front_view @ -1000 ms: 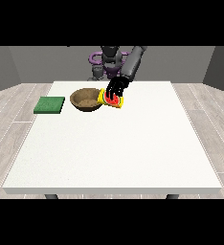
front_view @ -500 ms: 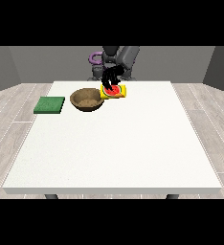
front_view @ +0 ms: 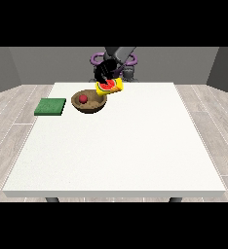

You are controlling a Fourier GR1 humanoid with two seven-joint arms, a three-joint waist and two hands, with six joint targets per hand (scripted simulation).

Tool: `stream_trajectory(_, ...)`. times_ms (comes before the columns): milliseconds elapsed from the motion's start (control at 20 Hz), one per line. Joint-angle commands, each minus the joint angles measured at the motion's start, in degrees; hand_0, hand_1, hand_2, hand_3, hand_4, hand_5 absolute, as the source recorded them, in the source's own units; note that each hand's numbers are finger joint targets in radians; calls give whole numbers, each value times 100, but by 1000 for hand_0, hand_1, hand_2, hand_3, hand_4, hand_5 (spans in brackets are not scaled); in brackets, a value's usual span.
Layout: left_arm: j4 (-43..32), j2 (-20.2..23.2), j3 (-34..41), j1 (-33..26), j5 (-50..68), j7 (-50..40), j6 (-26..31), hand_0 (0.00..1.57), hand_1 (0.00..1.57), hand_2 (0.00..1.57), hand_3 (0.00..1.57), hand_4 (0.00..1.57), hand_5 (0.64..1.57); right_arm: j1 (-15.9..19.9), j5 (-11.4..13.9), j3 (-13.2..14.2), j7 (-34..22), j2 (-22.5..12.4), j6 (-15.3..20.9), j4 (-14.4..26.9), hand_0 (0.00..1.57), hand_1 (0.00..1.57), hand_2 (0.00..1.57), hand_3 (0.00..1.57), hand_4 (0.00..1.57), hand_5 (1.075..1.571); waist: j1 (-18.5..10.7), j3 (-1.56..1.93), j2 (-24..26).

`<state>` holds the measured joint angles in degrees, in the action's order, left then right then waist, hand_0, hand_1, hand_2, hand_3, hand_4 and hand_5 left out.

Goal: Pick the cup and pour the ball into the bowl, then pick the bowl and place it on the pad

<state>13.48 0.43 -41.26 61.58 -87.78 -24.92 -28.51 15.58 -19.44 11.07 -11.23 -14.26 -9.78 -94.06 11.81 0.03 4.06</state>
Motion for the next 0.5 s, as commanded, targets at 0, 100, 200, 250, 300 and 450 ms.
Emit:
stream_trajectory(0, 409, -41, 609, -381, 690, 500, -287, 1499, 1499, 1571, 1571, 1009, 1520, -332, -125, 327, -18, -226, -102, 88, 0, 0, 0, 0, 378, 1564, -291, -4, 392)
stream_trajectory(100, 662, 231, 1336, -623, 1522, 773, -803, 1271, 1271, 1533, 1477, 960, 1490, -526, -114, 316, 10, -281, -213, 18, 0, 0, 0, 0, 378, 1564, -337, -16, 346)
stream_trajectory(200, 968, 459, 1786, -413, 2002, 986, -902, 710, 710, 1363, 1277, 1101, 1464, -454, -232, 632, 199, -410, -243, 196, 0, 0, 0, 0, 384, 1565, -516, -10, 209)
stream_trajectory(250, 1053, 826, 2090, -371, 2308, 1173, -1041, 1111, 1111, 1474, 1482, 947, 1548, -513, -144, 510, 212, -331, -215, 72, 0, 0, 0, 0, 376, 1564, -493, -18, 97)
stream_trajectory(300, 1200, 806, 2290, -609, 2582, 1304, -1251, 1251, 1251, 1571, 1571, 781, 1571, -555, -164, 482, 161, -292, -203, 52, 0, 0, 0, 0, 360, 1564, -601, -24, 107)
stream_trajectory(450, 1627, 1050, 2939, -1119, 3526, 2146, -1673, 1241, 1241, 1571, 1571, 765, 1568, -518, -154, 520, 248, -251, -112, -173, 0, 0, 0, 0, 382, 1565, -605, -44, -284)
